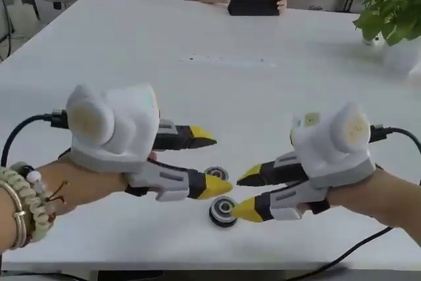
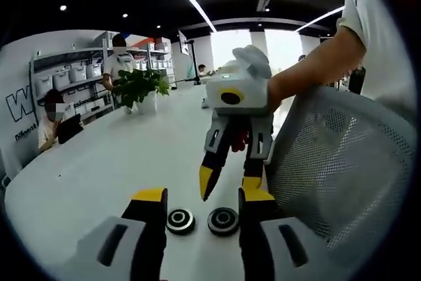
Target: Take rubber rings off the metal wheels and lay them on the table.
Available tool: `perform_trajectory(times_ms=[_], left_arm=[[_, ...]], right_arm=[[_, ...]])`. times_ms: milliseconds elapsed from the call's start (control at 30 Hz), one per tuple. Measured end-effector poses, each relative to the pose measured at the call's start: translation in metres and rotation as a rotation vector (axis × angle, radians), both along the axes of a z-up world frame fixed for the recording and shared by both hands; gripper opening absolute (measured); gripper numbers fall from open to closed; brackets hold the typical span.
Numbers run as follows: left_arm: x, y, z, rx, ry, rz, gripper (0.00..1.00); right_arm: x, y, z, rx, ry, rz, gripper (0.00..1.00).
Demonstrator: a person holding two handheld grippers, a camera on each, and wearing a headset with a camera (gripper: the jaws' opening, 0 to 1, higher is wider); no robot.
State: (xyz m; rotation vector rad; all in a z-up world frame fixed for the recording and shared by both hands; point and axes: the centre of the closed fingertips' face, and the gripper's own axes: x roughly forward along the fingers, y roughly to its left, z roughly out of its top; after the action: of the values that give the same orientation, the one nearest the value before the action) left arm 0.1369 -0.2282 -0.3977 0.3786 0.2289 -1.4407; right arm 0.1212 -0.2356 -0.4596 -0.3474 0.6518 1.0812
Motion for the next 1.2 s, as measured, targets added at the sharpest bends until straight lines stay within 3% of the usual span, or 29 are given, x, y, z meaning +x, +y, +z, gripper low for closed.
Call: perform_trajectory(times_ms=[33, 200, 500, 867, 1200], left_arm=[[-0.003, -0.001, -0.005, 0.004, 0.021, -0.008, 0.39], [-0.004, -0.002, -0.020, 0.036, 0.035, -0.004, 0.34], [-0.013, -0.009, -0.042, 0.082, 0.046, -0.042, 0.23], [-0.012, -0.008, -0.065, 0.149, 0.044, -0.051, 0.14], [-0.016, -0.009, -0.066, 0.150, 0.058, -0.060, 0.08]], right_arm=[[-0.001, -0.001, -0.004, -0.011, 0.007, -0.002, 0.28], [-0.008, -0.002, -0.014, -0.016, 0.047, 0.001, 0.27], [-0.010, 0.002, -0.020, -0.027, 0.052, 0.005, 0.22], [-0.009, 0.002, -0.022, -0.021, 0.064, -0.015, 0.19], [-0.009, 0.002, -0.023, -0.017, 0.074, -0.022, 0.18]])
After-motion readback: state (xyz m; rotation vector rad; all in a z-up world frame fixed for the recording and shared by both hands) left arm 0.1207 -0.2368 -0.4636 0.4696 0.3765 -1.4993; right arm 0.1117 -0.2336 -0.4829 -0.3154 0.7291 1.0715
